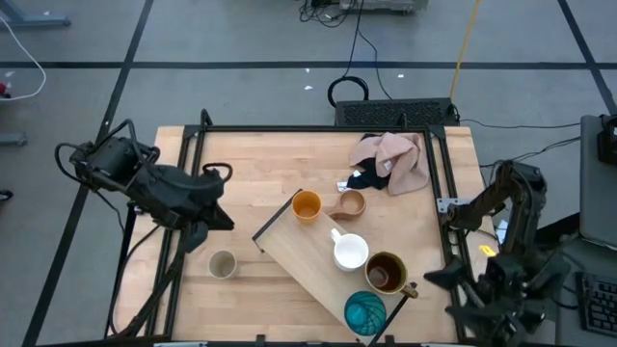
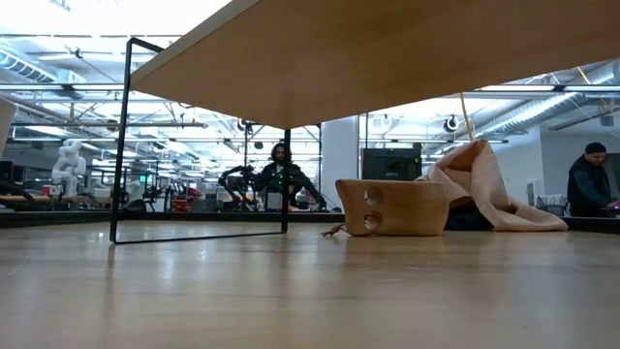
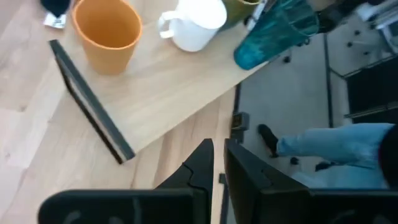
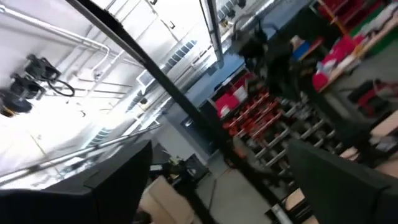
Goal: Stack small to large cups/mugs on shelf
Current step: Put the brown wooden mug on the shelf
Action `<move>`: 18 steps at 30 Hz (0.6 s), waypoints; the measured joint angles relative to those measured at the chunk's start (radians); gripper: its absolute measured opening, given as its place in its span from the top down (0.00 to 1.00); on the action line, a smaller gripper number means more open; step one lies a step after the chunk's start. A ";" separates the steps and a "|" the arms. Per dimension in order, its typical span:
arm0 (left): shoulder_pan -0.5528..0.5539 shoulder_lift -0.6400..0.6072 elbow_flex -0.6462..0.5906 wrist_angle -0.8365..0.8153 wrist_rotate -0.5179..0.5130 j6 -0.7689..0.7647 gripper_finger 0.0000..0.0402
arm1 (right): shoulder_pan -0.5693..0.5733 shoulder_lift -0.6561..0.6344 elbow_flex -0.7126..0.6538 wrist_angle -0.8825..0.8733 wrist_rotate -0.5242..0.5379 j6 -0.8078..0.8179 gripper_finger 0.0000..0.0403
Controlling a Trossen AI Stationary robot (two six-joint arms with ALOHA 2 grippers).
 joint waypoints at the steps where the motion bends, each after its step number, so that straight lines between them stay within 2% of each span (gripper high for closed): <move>1: -0.005 0.000 0.000 -0.005 -0.008 -0.002 0.91 | 0.000 -0.013 0.000 0.000 0.000 -0.029 0.13; 8: -0.035 0.002 0.000 -0.111 0.004 -0.008 0.91 | -0.001 -0.113 0.000 -0.001 0.012 -0.201 0.34; 12: -0.039 0.023 0.000 -0.182 -0.011 -0.012 0.91 | -0.022 -0.157 0.000 -0.008 0.051 -0.238 0.53; 18: -0.040 0.036 0.000 -0.185 -0.022 0.013 0.91 | -0.053 -0.208 0.000 -0.026 0.059 -0.303 0.79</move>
